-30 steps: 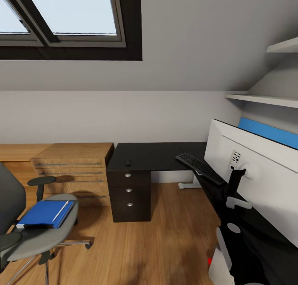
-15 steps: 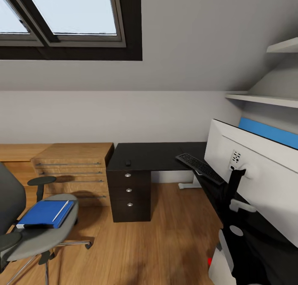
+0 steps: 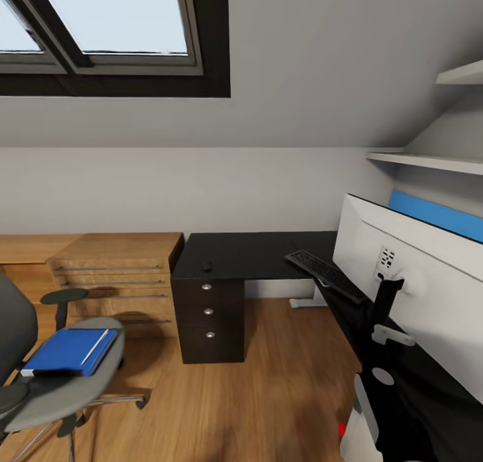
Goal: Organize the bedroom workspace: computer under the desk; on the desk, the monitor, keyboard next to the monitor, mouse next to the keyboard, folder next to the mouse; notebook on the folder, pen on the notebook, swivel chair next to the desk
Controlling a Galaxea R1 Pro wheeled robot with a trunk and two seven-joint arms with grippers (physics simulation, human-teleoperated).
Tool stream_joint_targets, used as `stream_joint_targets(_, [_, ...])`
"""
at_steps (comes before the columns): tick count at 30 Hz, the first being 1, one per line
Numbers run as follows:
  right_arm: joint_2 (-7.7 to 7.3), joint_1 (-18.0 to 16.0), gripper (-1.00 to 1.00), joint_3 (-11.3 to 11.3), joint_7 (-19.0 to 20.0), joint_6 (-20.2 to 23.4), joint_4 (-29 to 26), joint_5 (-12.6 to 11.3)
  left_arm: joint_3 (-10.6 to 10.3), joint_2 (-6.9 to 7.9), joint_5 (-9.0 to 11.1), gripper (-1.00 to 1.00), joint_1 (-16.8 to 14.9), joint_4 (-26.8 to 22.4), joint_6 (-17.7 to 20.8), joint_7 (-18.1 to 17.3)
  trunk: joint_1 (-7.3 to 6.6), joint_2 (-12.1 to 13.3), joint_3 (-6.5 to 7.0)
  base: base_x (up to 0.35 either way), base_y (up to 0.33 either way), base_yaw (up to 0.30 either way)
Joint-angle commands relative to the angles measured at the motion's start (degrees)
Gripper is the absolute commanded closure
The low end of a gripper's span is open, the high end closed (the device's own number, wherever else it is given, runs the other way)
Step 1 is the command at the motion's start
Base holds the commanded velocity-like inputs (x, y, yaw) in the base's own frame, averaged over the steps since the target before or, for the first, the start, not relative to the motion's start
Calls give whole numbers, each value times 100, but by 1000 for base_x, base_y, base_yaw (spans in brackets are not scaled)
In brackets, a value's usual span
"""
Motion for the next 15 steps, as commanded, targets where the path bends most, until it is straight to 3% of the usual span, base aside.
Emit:
stream_joint_targets(1, [4,-5,-100,-11,-6,-10,4,33,25,-2,-26,-100,3,-11,-1,5,2,-3,-5,158,0,0])
stream_joint_targets(15, [-116,-1,-100,-18,-22,-15,60,26,25,-7,-26,-100,3,-11,1,5,2,-3,-5,76,0,0])
